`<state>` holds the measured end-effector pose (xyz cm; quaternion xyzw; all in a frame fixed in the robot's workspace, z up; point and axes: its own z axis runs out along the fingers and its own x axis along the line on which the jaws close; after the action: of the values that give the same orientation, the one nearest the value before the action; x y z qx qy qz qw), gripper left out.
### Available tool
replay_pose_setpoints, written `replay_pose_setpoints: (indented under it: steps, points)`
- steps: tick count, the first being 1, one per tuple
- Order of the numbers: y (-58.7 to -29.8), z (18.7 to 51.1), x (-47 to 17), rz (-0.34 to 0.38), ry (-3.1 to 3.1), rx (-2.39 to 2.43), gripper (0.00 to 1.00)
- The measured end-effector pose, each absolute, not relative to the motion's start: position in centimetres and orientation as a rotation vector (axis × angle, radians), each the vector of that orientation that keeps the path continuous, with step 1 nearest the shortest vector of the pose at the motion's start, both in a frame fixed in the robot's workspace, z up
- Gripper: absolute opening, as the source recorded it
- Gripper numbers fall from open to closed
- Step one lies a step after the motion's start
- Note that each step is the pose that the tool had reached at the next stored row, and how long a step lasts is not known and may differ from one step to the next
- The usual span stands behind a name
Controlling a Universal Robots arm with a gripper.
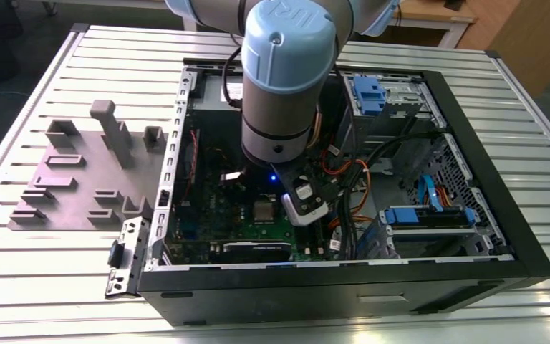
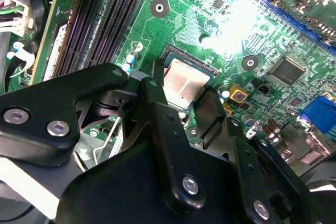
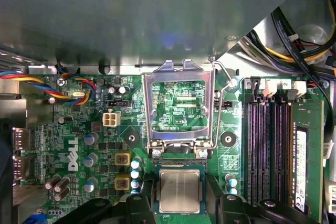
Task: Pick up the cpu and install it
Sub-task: 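Place the cpu into insertion slot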
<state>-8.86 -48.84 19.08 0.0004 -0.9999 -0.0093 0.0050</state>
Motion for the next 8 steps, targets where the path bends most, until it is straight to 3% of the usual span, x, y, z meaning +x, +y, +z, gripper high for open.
replay_pose_setpoints:
  steps: [8]
  points:
    - [-48.86, 18.90, -8.86, -0.033, -3.131, 0.001, 0.47]
